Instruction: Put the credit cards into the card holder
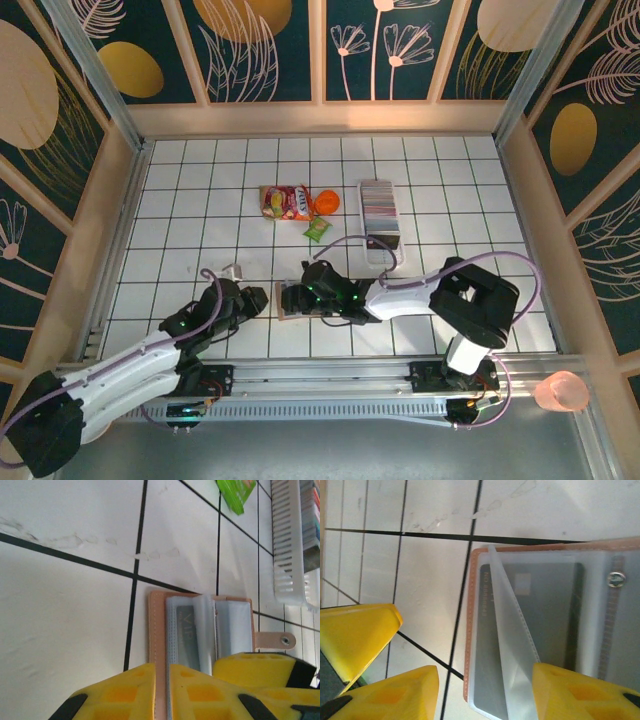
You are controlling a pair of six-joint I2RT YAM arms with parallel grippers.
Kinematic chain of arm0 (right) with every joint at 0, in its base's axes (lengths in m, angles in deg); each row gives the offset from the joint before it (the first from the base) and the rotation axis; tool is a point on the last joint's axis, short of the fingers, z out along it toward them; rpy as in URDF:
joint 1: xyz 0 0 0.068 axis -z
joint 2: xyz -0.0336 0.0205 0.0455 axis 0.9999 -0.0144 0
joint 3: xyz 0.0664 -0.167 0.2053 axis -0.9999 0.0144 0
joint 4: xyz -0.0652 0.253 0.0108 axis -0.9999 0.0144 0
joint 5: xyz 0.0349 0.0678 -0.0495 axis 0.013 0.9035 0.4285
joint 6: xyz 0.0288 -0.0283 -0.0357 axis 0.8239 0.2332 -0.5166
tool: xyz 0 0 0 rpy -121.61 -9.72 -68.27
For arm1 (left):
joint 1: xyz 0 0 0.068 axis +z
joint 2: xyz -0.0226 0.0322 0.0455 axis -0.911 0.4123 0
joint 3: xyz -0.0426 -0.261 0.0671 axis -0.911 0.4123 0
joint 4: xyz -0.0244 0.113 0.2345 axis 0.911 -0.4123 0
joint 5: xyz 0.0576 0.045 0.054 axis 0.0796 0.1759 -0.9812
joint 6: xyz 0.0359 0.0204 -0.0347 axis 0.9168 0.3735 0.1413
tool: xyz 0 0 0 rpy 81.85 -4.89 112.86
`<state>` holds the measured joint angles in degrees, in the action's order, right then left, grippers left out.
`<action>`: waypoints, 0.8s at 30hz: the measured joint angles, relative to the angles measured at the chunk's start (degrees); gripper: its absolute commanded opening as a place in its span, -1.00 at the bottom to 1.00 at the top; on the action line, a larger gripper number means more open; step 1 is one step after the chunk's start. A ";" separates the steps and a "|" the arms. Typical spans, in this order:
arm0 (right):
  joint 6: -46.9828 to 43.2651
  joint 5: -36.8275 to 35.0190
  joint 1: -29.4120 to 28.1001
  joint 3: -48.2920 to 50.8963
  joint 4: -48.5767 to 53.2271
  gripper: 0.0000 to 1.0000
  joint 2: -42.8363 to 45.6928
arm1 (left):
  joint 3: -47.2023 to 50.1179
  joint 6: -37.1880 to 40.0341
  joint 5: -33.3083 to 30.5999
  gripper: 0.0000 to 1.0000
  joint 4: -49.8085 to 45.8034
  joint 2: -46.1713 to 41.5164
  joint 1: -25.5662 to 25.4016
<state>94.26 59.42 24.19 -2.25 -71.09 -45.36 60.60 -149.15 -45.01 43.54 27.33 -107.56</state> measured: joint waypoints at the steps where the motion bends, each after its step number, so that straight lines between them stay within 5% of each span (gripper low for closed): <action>1: -0.04 0.48 -0.04 -0.11 -0.98 0.05 -0.15 | 0.00 -0.22 -0.90 -0.67 -1.27 -1.16 0.00; 16: -9.29 4.76 -0.35 -1.38 -8.81 0.21 3.43 | 0.00 -1.81 -5.92 -0.23 -7.52 -5.40 0.00; 24: -37.27 2.25 5.81 -1.53 0.79 0.22 24.09 | -2.60 1.38 -2.91 -0.03 -5.33 4.20 0.00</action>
<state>56.99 61.67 30.00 -3.78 -70.31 -21.27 57.99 -147.78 -47.92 38.21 31.53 -107.56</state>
